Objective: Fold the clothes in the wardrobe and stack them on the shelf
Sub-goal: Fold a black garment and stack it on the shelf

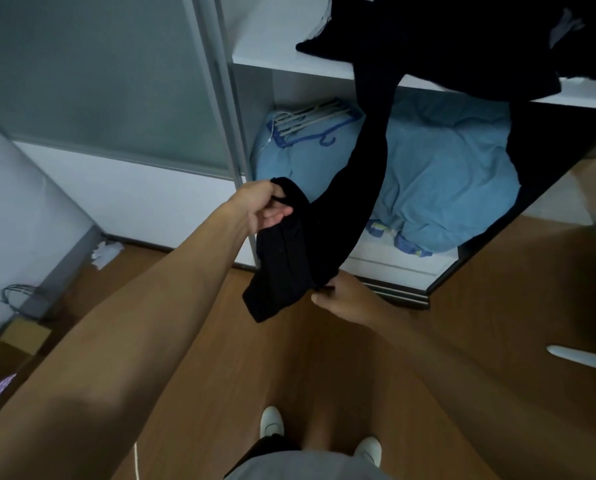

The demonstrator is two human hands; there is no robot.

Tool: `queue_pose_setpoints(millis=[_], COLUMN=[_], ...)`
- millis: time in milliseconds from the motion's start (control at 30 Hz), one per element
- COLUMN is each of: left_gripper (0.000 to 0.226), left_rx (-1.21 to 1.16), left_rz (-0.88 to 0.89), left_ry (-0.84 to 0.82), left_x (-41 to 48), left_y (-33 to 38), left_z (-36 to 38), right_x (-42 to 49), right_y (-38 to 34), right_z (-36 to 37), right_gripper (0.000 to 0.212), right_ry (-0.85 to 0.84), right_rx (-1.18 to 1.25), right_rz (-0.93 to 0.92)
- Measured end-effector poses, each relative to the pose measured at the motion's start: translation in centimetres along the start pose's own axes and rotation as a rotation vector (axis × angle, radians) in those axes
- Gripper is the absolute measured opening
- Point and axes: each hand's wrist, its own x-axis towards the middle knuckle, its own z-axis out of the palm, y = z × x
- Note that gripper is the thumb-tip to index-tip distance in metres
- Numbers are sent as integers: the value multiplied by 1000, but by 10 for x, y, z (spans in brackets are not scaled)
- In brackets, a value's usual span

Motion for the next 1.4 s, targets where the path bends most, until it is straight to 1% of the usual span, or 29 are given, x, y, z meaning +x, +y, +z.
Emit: queue_pose_setpoints(millis=[33,67,100,133,167,200,267,333,367,400,433,467,533,567,600,633,667,733,867,933,1000,1067,1133,1200,1267,1333,1400], left_gripper=[7,7,9,10,11,11,12,10,14,25,38,54,82,90,92,88,80,67,68,74,84,94,95,89,74,53,48], left_rx=[-45,-94,-142,-184,-217,-239,-248,-200,-160,-96,-6,98,223,223,196,158,124,126,308,391,472,561,666,732,783,709,496], left_rz=[-5,-5,-5,-5,-9,-10,3,67,121,187,258,320,367,365,346,311,267,169,-63,-169,-237,-275,-294,-310,-311,-288,-191], left_ry=[10,19,19,9,-6,-20,-36,-37,-34,-34,-41,-60,-143,-195,-260,-341,-419,-510,-475,-484,-508,-531,-536,-524,-494,-468,-410], left_x=[-1,-2,-3,-5,-7,-9,-14,-16,-17,-16,-16,-15,-13,-12,-9,-7,-5,-4,-9,-12,-13,-12,-11,-8,-7,-7,-7], left_y=[3,6,10,13,17,20,28,35,38,40,41,40,32,25,17,8,-3,-28,-86,-115,-136,-148,-149,-146,-141,-136,-127], left_z=[-2,-5,-7,-9,-11,-12,-15,-20,-22,-26,-29,-31,-29,-27,-24,-20,-15,0,28,40,48,54,54,47,35,24,17], right_x=[0,0,2,6,10,15,22,25,26,26,24,21,13,7,1,-5,-11,-21,-42,-50,-57,-63,-65,-63,-59,-54,-50], right_y=[-4,-9,-15,-22,-28,-34,-49,-62,-68,-74,-80,-83,-81,-79,-76,-72,-65,-49,-12,10,28,43,56,64,66,62,55], right_z=[4,8,10,11,10,7,-8,-31,-46,-60,-73,-85,-104,-110,-113,-114,-113,-105,-88,-82,-77,-70,-61,-49,-36,-28,-26], right_gripper=[64,85,97,101,101,93,68,41,28,15,9,11,29,41,51,55,55,44,34,28,27,27,27,28,27,23,23], right_ry=[-28,-6,51,128,214,294,444,564,590,596,596,592,563,535,515,506,510,541,528,510,478,445,418,392,368,383,402], right_rx=[-24,-24,12,75,140,197,291,381,423,454,478,517,643,713,762,792,802,782,701,635,621,629,610,622,675,813,974], right_rz=[10,6,-19,-61,-104,-143,-196,-217,-214,-201,-186,-173,-151,-135,-107,-72,-33,36,156,228,316,388,422,437,442,417,334])
